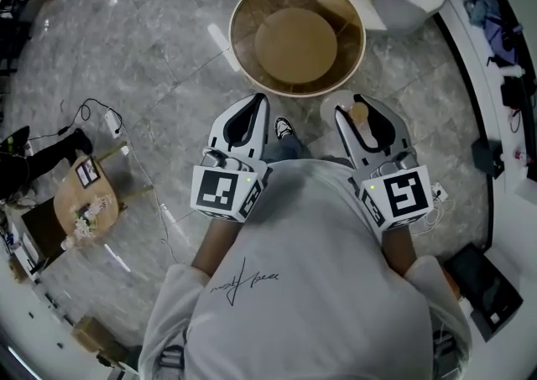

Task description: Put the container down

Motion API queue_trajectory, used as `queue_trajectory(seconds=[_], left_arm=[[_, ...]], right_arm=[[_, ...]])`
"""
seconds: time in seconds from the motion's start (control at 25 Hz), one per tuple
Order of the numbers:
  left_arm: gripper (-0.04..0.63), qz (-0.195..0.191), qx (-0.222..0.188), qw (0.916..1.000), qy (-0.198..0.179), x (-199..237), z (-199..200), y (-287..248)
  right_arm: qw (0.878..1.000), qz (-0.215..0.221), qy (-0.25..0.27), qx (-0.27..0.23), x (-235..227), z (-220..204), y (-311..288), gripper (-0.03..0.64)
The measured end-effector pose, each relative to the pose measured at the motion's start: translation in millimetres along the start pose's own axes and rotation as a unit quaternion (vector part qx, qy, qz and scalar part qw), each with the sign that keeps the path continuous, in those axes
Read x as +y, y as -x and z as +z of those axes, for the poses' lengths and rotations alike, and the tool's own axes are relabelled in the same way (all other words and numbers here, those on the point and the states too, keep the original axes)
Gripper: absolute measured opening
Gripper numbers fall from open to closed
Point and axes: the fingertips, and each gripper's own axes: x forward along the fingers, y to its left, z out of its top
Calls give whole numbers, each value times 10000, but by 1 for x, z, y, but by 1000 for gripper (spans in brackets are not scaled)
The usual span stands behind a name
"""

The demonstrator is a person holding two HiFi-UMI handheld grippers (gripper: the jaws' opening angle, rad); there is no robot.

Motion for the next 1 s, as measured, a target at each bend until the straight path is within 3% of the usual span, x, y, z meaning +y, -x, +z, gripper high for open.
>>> queue_trajectory(seconds=[0.48,1.0], left_arm=[[17,-284,82,9992,287,23,9,-19],[17,-95,203,9983,536,27,9,-45]], right_arm=[[9999,-88,94,21,-8,9,-37,146],[9999,-35,126,-12,-41,13,-60,146]])
